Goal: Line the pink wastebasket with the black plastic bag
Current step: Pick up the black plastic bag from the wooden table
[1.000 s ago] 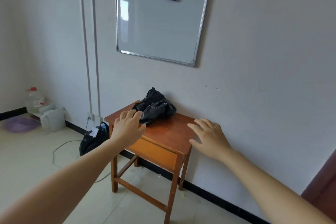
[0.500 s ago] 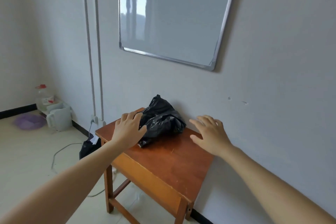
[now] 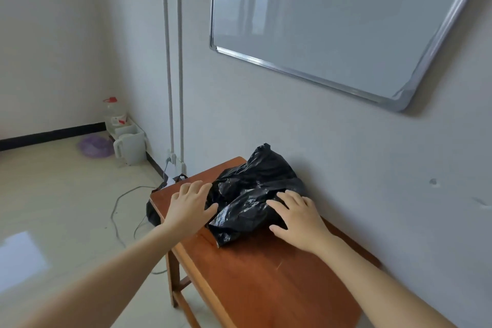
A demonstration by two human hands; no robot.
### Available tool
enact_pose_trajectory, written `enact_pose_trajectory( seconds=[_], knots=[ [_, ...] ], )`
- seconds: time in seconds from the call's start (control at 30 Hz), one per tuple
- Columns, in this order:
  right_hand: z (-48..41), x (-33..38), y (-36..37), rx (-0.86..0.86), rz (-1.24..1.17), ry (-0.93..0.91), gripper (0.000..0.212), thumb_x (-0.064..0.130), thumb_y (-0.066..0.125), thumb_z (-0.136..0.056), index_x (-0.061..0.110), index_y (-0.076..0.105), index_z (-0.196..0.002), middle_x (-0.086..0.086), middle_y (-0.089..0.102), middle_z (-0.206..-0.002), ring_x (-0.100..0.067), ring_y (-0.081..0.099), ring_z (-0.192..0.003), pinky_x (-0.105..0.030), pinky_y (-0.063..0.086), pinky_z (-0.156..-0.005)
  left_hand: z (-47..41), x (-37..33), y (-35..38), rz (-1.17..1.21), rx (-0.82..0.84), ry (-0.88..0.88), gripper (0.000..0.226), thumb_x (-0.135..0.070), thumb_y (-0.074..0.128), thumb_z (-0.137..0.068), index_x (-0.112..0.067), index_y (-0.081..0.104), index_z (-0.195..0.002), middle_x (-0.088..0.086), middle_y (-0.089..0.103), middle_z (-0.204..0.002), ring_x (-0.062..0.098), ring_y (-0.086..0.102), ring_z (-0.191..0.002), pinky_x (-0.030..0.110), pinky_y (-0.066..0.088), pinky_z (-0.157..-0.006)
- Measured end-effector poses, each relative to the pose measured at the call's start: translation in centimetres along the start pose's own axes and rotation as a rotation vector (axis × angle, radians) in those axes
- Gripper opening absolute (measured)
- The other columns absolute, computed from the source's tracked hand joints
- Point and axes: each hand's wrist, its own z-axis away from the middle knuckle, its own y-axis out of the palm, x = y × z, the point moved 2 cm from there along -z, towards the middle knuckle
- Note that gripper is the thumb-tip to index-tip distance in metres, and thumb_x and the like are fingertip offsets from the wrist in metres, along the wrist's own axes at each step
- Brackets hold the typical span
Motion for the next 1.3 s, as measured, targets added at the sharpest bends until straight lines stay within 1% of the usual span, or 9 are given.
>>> enact_pose_trajectory(
  seconds=[0.17,0.5,0.63,0.73,0.87,0.97,1.13,1.2,1.3],
  knots=[
    [-7.2,-1.5,0.5,0.111,0.061,-0.054,0.066,0.046,0.048,-0.087,0.028,0.018,-0.143,-0.003,0.009,-0.157,-0.021,0.001,-0.144,-0.044,0.005,-0.117,-7.5,1.6,1.6,0.047,0.071,0.012,0.059,-0.047,0.039,-0.091,-0.02,0.023,-0.141,0.004,0.026,-0.151,0.026,0.019,-0.139,0.045,0.022,-0.112],
    [-23.3,-3.3,-0.4,0.204,0.278,-0.08,0.055,0.029,0.044,-0.09,0.02,0.023,-0.14,-0.009,0.009,-0.156,-0.026,-0.003,-0.143,-0.052,0.002,-0.115,-19.5,3.4,7.4,0.137,0.388,0.075,0.092,-0.066,0.046,-0.079,-0.023,0.002,-0.146,0.005,0.007,-0.157,0.027,0.003,-0.144,0.047,0.013,-0.115],
    [-25.8,-4.4,1.9,0.305,0.411,-0.132,0.064,0.04,0.046,-0.089,0.023,0.016,-0.142,-0.012,0.005,-0.156,-0.03,-0.008,-0.143,-0.059,-0.005,-0.112,-21.5,3.4,9.5,0.185,0.497,0.138,0.134,-0.096,0.029,-0.038,-0.027,-0.011,-0.145,0.004,-0.006,-0.158,0.026,-0.008,-0.144,0.048,0.006,-0.116],
    [-25.9,-5.4,2.9,0.337,0.485,-0.122,0.068,0.031,0.054,-0.086,0.021,0.016,-0.142,-0.018,0.02,-0.15,-0.035,0.008,-0.14,-0.062,-0.002,-0.111,-23.0,3.2,10.7,0.223,0.529,0.202,0.145,-0.098,0.012,-0.019,-0.028,-0.013,-0.144,0.0,-0.009,-0.158,0.023,-0.01,-0.144,0.049,0.004,-0.116],
    [-24.7,-7.2,2.9,0.27,0.461,-0.012,0.045,0.005,0.05,-0.086,0.01,0.037,-0.129,-0.016,0.05,-0.124,-0.034,0.037,-0.12,-0.052,0.012,-0.112,-23.7,1.5,12.0,0.263,0.579,0.317,0.141,-0.097,0.017,-0.024,-0.029,-0.013,-0.143,-0.003,-0.001,-0.158,0.019,-0.007,-0.145,0.05,0.001,-0.116],
    [-23.6,-8.3,1.9,0.229,0.322,0.063,0.026,0.006,0.044,-0.088,0.006,0.053,-0.112,-0.011,0.056,-0.114,-0.029,0.04,-0.115,-0.039,0.021,-0.106,-23.7,-0.3,12.4,0.294,0.575,0.385,0.136,-0.095,0.022,-0.028,-0.031,-0.015,-0.143,-0.003,0.005,-0.158,0.019,-0.001,-0.145,0.049,0.003,-0.117],
    [-21.0,-9.4,-1.4,0.123,0.085,0.064,0.029,0.005,0.047,-0.086,0.011,0.058,-0.112,-0.005,0.056,-0.118,-0.023,0.041,-0.114,-0.028,0.027,-0.096,-24.5,-2.7,10.9,0.268,0.337,0.473,0.129,-0.097,0.019,-0.03,-0.031,-0.036,-0.126,0.0,-0.015,-0.156,0.026,-0.012,-0.144,0.049,0.001,-0.117],
    [-19.9,-9.5,-2.8,0.073,-0.004,0.05,0.028,0.005,0.049,-0.085,0.011,0.059,-0.11,-0.003,0.056,-0.121,-0.021,0.042,-0.116,-0.023,0.025,-0.093,-24.5,-3.6,9.3,0.245,0.349,0.472,0.126,-0.094,0.03,-0.035,-0.037,-0.037,-0.126,0.004,-0.003,-0.157,0.027,-0.009,-0.144,0.051,-0.002,-0.116],
    [-18.6,-9.4,-4.7,0.022,-0.064,0.036,0.026,0.005,0.051,-0.086,0.01,0.059,-0.111,-0.002,0.056,-0.125,-0.021,0.045,-0.119,-0.023,0.026,-0.097,-23.7,-4.3,7.2,0.225,0.449,0.417,0.11,-0.067,0.061,-0.066,-0.028,-0.005,-0.145,0.004,0.056,-0.124,0.023,0.037,-0.131,0.052,0.002,-0.116]
  ],
)
